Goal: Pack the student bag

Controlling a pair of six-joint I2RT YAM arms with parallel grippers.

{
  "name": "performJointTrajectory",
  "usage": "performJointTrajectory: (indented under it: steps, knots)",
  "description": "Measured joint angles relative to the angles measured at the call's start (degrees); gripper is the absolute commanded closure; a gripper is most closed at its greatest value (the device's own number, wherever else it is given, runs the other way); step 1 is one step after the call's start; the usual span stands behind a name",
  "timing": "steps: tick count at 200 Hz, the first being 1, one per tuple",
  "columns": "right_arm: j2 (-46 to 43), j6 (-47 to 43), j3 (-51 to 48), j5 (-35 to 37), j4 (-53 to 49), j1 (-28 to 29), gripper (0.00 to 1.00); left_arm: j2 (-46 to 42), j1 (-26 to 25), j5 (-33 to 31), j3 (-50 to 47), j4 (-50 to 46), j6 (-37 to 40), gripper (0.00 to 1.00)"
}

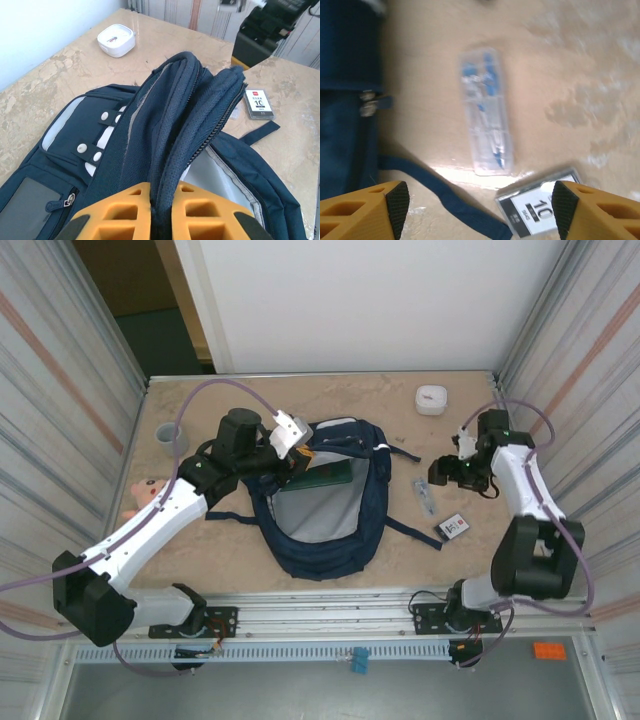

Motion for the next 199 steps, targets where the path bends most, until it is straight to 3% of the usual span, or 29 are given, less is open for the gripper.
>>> performJointTrajectory:
  steps: [21, 71, 130, 147, 169, 199]
  knots:
    - [6.6, 2.3, 2.4, 1.8, -2.0, 1.1, 0.22, 0.0, 0.0, 0.0, 0.0, 0.0, 0.0, 1.00]
    - [18.3, 3.0, 10.1, 7.5, -3.0, 10.0, 0.22, 0.0, 1.0, 0.0, -0.2, 0.4, -1.0, 1.00]
    - [27.2, 2.7, 12.9, 9.9, -2.7, 10.8, 0.24, 0.3, 2.2, 0.5, -0.3, 0.7, -1.1, 1.00]
    - [28.7, 2.5, 12.9, 9.9, -2.1, 10.8, 0.29, 0.8, 2.3, 1.0, -0.3, 0.7, -1.0, 1.00]
    - [29.1, 2.4, 12.9, 11.1, -1.9, 10.8, 0.47, 1.9, 2.3, 1.6, -0.1, 0.9, -1.0, 1.00]
    - [29.1, 1.4, 12.9, 12.8, -1.9, 10.7, 0.55, 2.7, 2.3, 2.2, 0.1, 0.9, -1.1, 1.00]
